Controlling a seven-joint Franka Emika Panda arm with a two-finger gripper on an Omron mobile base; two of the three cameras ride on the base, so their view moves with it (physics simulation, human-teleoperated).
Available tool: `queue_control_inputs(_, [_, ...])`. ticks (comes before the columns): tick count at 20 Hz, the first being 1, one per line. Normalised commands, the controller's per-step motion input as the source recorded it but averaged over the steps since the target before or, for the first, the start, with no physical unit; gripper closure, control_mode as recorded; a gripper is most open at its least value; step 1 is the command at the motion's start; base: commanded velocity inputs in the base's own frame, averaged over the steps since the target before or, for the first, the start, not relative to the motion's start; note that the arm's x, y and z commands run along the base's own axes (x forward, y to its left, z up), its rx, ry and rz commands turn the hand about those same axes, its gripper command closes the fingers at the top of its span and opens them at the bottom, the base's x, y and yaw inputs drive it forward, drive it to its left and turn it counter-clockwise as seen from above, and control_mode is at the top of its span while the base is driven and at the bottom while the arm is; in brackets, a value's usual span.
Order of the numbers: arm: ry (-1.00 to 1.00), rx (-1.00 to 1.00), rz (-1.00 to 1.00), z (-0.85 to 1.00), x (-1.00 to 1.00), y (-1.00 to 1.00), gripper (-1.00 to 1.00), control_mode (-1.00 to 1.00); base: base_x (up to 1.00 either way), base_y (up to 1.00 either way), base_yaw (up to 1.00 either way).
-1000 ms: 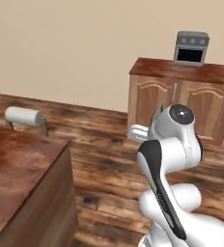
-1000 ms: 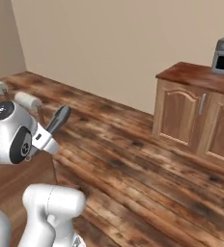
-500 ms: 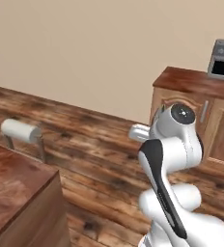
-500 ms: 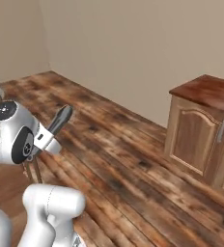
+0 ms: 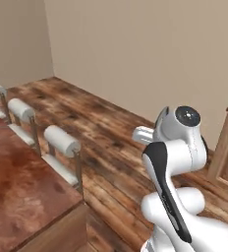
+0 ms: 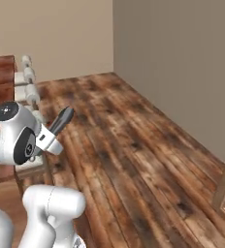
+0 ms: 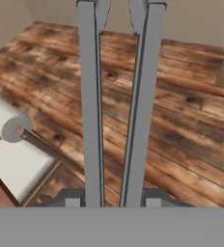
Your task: Take the tongs from the drawer on the right and place them on the dining counter next to the tray containing the hot dog.
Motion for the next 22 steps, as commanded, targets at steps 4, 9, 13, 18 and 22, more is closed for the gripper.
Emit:
queue_control_inputs(4, [0.0,0.0,0.0,0.0,0.0,0.0,1.0,1.0,1.0,-0.29,0.48])
queue_control_inputs(9, [0.0,0.0,0.0,0.0,0.0,0.0,1.0,1.0,1.0,-0.23,0.51])
queue_control_inputs(13, [0.0,0.0,0.0,0.0,0.0,0.0,1.0,1.0,1.0,-0.29,0.49])
queue_control_inputs(18, [0.0,0.0,0.0,0.0,0.0,0.0,1.0,1.0,1.0,-0.24,0.55])
queue_control_inputs(22, [0.0,0.0,0.0,0.0,0.0,0.0,1.0,1.0,0.98,-0.44,0.54])
